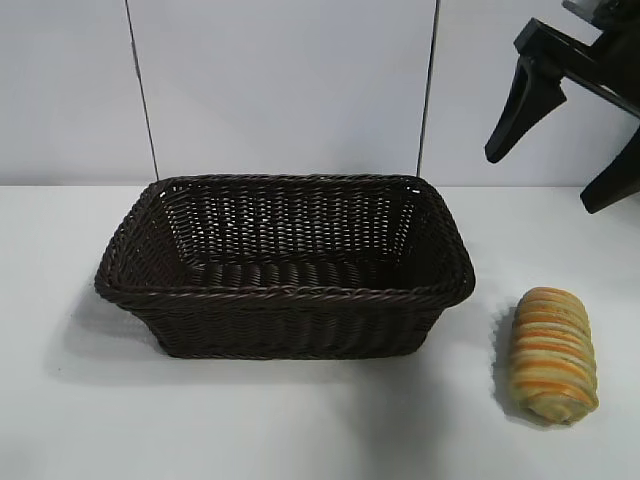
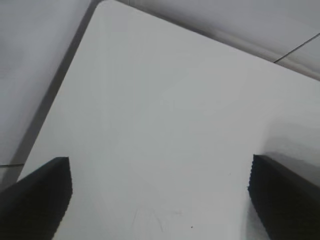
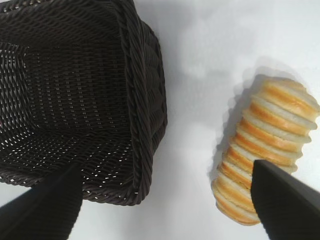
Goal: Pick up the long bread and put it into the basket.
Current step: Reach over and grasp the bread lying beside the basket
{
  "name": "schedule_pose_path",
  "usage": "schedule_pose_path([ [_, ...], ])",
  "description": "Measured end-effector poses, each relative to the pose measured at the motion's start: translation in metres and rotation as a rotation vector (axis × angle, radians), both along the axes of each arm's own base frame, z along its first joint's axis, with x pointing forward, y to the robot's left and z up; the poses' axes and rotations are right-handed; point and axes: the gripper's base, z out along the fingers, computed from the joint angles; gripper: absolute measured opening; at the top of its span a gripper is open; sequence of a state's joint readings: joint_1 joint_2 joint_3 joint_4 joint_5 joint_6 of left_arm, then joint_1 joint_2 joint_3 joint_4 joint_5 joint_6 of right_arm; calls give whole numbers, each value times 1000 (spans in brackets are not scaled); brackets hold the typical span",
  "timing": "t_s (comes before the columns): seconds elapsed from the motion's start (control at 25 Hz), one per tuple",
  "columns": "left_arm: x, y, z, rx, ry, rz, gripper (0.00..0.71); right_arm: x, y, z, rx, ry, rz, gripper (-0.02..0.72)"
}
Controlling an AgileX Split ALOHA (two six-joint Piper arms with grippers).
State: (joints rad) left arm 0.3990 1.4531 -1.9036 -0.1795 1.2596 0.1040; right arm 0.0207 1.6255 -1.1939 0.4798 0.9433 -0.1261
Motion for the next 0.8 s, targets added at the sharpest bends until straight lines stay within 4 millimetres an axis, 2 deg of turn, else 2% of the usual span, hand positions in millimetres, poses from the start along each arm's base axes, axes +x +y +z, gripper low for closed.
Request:
schedule_pose_path([
  [0.28,-63,-46,42,104,-141,-81,694,0,0,0,-2,-3,5,650],
  [0.4,-99,-66,53,188,-191,-117,694,0,0,0,-2,-3,5,650],
  [0.52,-138,-73,51,250,-219,-101,694,0,0,0,-3,-6,8,650],
  [0.68,-188,-74,32,283,-237,-78,694,0,0,0,-7,-11,18,650],
  [0.8,-218,-74,13,269,-251,-68,694,0,0,0,-8,-12,20,650],
])
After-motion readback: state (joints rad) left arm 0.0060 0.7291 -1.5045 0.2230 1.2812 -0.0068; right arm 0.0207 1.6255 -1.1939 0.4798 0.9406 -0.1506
